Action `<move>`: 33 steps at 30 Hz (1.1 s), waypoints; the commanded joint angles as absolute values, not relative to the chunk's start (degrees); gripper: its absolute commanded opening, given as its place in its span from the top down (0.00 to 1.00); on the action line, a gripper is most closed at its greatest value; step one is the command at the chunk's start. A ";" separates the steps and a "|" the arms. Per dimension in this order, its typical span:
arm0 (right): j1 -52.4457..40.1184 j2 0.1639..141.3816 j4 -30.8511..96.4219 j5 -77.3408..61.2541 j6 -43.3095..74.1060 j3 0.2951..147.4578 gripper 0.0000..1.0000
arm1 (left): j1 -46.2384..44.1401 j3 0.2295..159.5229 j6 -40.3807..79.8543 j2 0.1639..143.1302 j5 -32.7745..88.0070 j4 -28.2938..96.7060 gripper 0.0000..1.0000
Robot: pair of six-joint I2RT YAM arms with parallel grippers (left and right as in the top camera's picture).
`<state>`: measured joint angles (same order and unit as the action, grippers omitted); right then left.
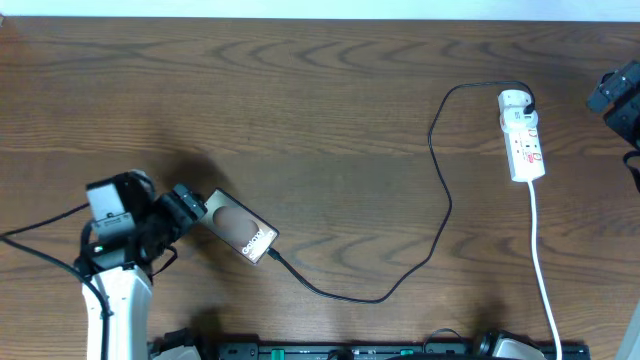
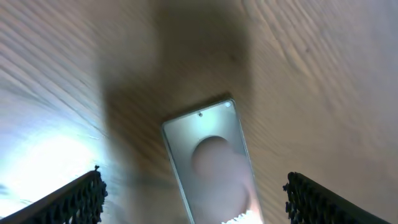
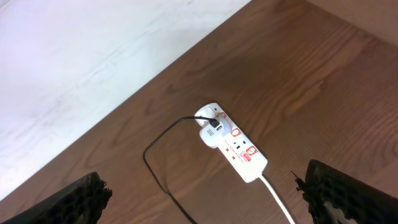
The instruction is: Plug charger to phone and switch on socket
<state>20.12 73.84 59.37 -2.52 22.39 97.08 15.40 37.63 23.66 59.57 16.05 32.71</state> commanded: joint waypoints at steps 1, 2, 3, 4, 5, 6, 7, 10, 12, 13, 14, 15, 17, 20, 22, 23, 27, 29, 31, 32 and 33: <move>20.05 73.52 59.66 -1.63 23.14 96.86 0.01 | 8.47 37.36 22.52 54.74 5.30 32.77 0.10; 20.05 73.49 59.66 -1.63 23.14 96.86 0.01 | 6.11 37.36 22.52 53.17 5.30 32.77 0.10; 20.05 73.49 59.66 -1.63 23.14 96.86 0.01 | 3.86 37.36 22.28 51.51 4.99 32.80 0.10; 20.05 73.49 59.66 -1.63 23.14 96.86 0.01 | 1.65 37.36 21.43 49.78 2.90 33.06 0.10; 20.05 73.49 59.66 -1.63 23.14 96.86 0.01 | -0.49 37.34 21.39 47.88 0.45 33.26 0.10; 20.05 73.49 59.66 -1.63 23.14 96.86 0.01 | -2.85 37.19 21.43 45.43 -2.15 33.23 0.10; 20.05 73.52 59.66 -1.63 23.14 96.86 0.01 | -4.78 36.88 21.43 42.96 -4.36 33.12 0.10; 20.05 73.52 59.66 -1.63 23.14 96.86 0.01 | -7.62 35.16 21.45 35.79 -7.77 30.83 0.10; 20.05 73.49 59.66 -1.63 23.14 96.86 0.01 | -7.44 31.97 21.41 29.89 -8.29 24.32 0.10; 20.05 73.49 59.66 -1.63 23.14 96.86 0.01 | -7.09 30.41 21.39 28.03 -8.27 21.30 0.10; 20.05 73.49 59.66 -1.63 23.14 96.86 0.01 | -6.59 28.23 20.95 25.93 -8.25 17.21 0.10; 20.05 73.49 59.66 -1.63 23.14 96.86 0.01 | -6.13 26.00 20.53 24.27 -8.19 13.15 0.10; 20.05 73.49 59.66 -1.63 23.14 96.86 0.01 | -5.48 20.45 20.32 20.82 -8.19 3.27 0.10; 20.05 73.49 59.66 -1.63 23.14 96.86 0.01 | -4.47 12.73 20.12 16.27 -7.25 -9.30 0.10; 20.05 73.49 59.66 -1.63 23.14 96.86 0.01 | -3.20 8.08 19.22 13.28 -4.43 -15.53 0.10; 20.05 73.49 59.66 -1.63 23.14 96.86 0.01 | -2.52 6.20 18.65 11.88 -2.94 -17.19 0.10; 20.05 73.52 59.66 -1.63 23.14 96.86 0.01 | 1.26 1.74 18.65 6.74 1.69 -15.62 0.10; 20.05 73.49 59.66 -1.63 23.14 96.86 0.01 | 3.40 0.16 18.65 4.01 3.53 -12.16 0.10; 20.05 73.49 59.66 -1.63 23.14 96.86 0.01 | 4.80 0.27 18.65 0.73 3.68 -3.53 0.10; 20.05 73.49 59.66 -1.63 23.14 96.86 0.01 | 5.17 0.27 18.61 -0.12 3.60 -0.32 0.10; 20.05 73.49 59.66 -1.63 23.14 96.86 0.01 | 5.67 0.27 18.44 0.45 3.64 2.22 0.09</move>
